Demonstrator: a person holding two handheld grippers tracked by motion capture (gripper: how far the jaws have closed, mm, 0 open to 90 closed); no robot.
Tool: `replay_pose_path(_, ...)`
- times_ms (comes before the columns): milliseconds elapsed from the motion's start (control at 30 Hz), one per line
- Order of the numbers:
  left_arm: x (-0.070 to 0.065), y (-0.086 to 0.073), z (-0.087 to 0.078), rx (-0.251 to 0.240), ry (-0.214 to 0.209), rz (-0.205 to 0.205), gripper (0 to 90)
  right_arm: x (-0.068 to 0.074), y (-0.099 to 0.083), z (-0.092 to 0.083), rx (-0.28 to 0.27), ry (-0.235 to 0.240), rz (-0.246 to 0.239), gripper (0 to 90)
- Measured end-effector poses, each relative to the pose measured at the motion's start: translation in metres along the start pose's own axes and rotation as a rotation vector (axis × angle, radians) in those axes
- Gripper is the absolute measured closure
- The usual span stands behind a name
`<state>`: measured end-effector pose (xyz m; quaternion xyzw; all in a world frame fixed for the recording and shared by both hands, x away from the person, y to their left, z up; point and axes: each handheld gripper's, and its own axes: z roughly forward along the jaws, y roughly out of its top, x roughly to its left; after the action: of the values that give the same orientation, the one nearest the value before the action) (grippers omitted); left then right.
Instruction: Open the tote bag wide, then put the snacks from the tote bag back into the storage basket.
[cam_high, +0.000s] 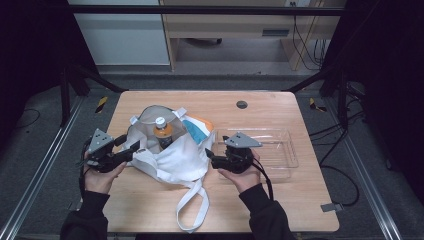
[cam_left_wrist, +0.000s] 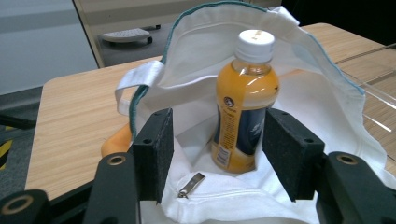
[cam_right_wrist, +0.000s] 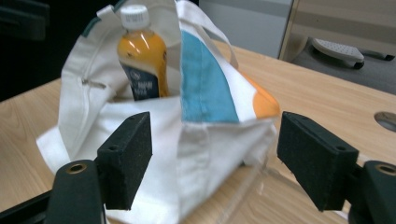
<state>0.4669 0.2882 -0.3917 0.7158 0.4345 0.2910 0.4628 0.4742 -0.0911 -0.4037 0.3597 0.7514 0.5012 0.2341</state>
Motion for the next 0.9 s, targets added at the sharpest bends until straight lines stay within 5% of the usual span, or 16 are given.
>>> replay_pose_path(667,-0.032,0.006,0.009,-0.007,-0.02,0.053,39.8,-0.061,-0.05,-0.078,-0.015,-0.092,0.062,20.9)
replay_pose_path(900,-0.037,0.006,0.014,-0.003,-0.021,0.05,39.6,-0.07,-0.065,-0.093,0.008,-0.123,0.066,20.7)
